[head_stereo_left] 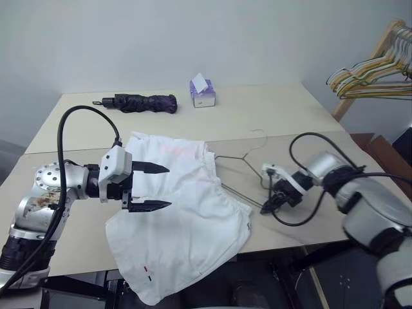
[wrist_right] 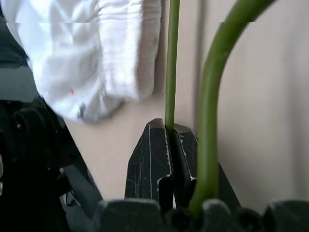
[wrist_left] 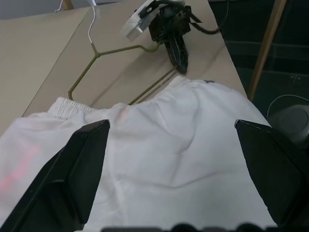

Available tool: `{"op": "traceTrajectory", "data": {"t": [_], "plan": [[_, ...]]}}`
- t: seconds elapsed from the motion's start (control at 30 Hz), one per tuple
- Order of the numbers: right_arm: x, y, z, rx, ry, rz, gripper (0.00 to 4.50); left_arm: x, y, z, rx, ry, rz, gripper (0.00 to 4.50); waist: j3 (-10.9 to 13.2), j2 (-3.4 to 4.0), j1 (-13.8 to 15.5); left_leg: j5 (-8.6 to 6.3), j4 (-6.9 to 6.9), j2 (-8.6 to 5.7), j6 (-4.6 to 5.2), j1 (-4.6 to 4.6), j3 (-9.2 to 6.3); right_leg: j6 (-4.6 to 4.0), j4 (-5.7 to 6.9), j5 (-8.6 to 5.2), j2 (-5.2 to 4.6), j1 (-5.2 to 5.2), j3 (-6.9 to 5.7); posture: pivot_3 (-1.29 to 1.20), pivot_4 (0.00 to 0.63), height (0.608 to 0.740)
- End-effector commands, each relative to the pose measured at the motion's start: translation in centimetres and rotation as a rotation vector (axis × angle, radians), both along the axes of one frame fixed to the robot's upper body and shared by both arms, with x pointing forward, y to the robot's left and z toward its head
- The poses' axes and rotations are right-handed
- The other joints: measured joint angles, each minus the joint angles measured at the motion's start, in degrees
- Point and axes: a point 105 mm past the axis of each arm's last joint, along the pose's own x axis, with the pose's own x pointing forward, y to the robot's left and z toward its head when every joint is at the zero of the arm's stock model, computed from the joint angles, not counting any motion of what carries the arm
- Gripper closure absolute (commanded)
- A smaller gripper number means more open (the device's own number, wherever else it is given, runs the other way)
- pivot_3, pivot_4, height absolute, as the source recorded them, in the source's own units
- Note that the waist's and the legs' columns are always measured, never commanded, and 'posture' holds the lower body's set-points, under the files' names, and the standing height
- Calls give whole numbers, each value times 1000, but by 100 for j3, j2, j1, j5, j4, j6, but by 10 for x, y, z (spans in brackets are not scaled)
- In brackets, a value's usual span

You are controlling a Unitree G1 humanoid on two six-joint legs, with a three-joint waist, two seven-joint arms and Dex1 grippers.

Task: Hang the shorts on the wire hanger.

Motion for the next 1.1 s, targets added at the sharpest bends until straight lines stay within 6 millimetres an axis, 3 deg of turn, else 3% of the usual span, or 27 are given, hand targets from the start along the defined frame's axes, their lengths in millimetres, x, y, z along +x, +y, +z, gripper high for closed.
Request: {"op": "traceTrajectory", "data": {"t": [0.03, 0.23, 0.47, 0.7, 0.8, 0.93, 1.1], "plan": [[12, -1, 29, 98, -78, -15, 4500, 3, 0, 9, -1, -36, -9, 19, 0, 0, 17, 0, 1, -1, 0, -2, 0, 0, -2, 0, -2, 0, -1, -46, 16, 740], [16, -19, 48, 93, -156, -41, 4500, 12, -4, 11, -13, -42, -16, 19, 0, 0, -8, -3, 3, -4, 5, 0, 2, 0, 2, 0, -5, 1, -3, -121, 8, 740], [-9, -33, 50, -7, -193, -20, 4500, 23, -9, 14, -12, -55, -59, 19, -2, -1, -204, -3, 2, -1, 5, -7, -1, 2, 0, -1, -2, -5, -5, -207, 0, 740], [-2, -16, 88, -24, -406, -72, 4500, 45, -17, 26, -8, -128, -100, 19, -2, -1, -548, -4, 2, -2, 7, -4, -23, 2, 3, -1, -2, -8, -6, -246, 0, 740], [-3, 2, 104, 1, -466, -44, 4500, 61, -17, 40, 2, -185, -92, 19, -2, -1, -667, -3, -3, -2, 6, -5, -49, 3, 3, -1, -1, -6, -6, -262, 0, 740], [-8, 18, 93, -10, -447, -6, 4500, 69, -15, 48, 10, -213, -95, 19, -4, -4, -833, 0, 0, -8, 2, -5, -52, 8, -4, -3, -8, 0, -2, -254, 0, 740], [-6, 21, 78, 5, -386, -7, 4500, 64, -9, 43, 20, -200, -103, 19, -4, -4, -972, 0, 0, -13, 2, -1, -55, 14, -5, -6, -17, 5, 3, -225, 0, 740]]}}
